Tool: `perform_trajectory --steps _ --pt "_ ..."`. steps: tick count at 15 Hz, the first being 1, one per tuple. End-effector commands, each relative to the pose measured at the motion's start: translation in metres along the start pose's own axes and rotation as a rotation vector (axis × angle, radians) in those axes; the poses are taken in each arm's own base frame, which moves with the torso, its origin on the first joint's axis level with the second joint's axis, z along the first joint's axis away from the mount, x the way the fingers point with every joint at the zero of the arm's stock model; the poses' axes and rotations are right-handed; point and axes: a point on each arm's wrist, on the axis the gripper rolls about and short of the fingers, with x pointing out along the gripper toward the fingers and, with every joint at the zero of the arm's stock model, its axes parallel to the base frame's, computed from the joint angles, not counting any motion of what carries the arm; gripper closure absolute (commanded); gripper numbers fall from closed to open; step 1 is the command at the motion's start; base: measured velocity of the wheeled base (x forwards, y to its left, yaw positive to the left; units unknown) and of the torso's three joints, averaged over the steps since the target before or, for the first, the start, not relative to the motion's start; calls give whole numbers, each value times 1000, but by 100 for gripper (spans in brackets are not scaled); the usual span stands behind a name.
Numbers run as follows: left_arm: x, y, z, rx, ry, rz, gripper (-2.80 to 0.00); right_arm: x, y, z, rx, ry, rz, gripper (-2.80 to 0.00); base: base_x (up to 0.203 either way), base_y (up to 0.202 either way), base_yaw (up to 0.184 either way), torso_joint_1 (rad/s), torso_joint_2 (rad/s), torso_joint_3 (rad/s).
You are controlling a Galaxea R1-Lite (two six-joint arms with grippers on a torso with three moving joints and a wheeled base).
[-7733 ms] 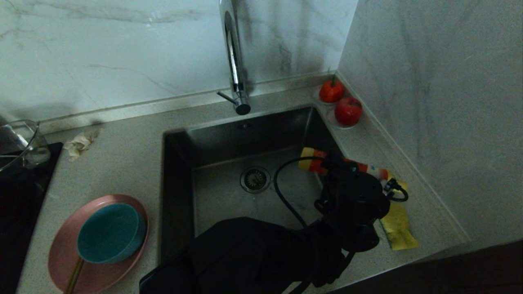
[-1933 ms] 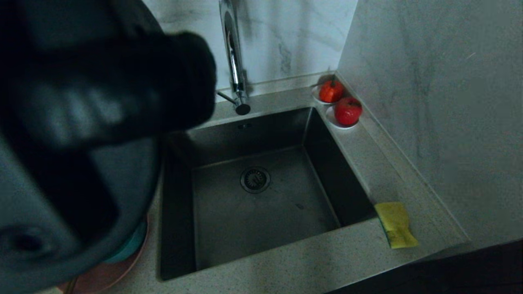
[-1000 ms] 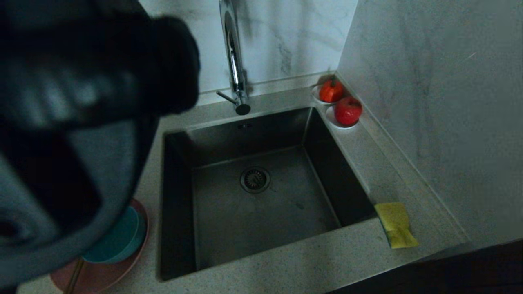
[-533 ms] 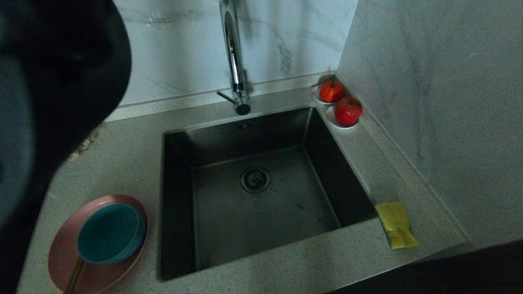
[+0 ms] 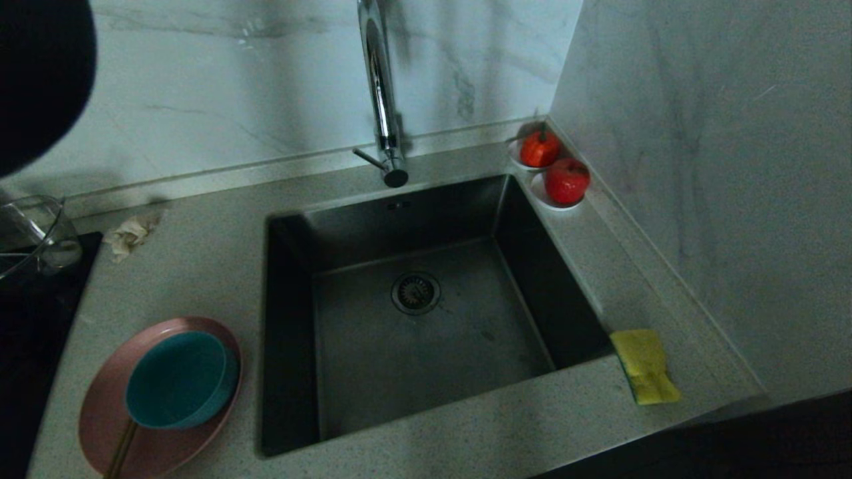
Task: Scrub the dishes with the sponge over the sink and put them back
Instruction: Place the dish soap on the table
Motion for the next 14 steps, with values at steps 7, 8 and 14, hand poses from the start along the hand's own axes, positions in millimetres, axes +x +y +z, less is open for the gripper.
perform_trajectory --steps 7,8,14 --pt "32 29 26 346 -376 -242 0 0 0 0 0 0 0 0 0 0 0 0 0 0" --pt "34 30 26 301 -411 -340 0 0 0 0 0 0 0 0 0 0 0 0 0 0" --pt "55 66 16 69 -199 -502 0 0 0 0 0 0 0 0 0 0 0 0 0 0"
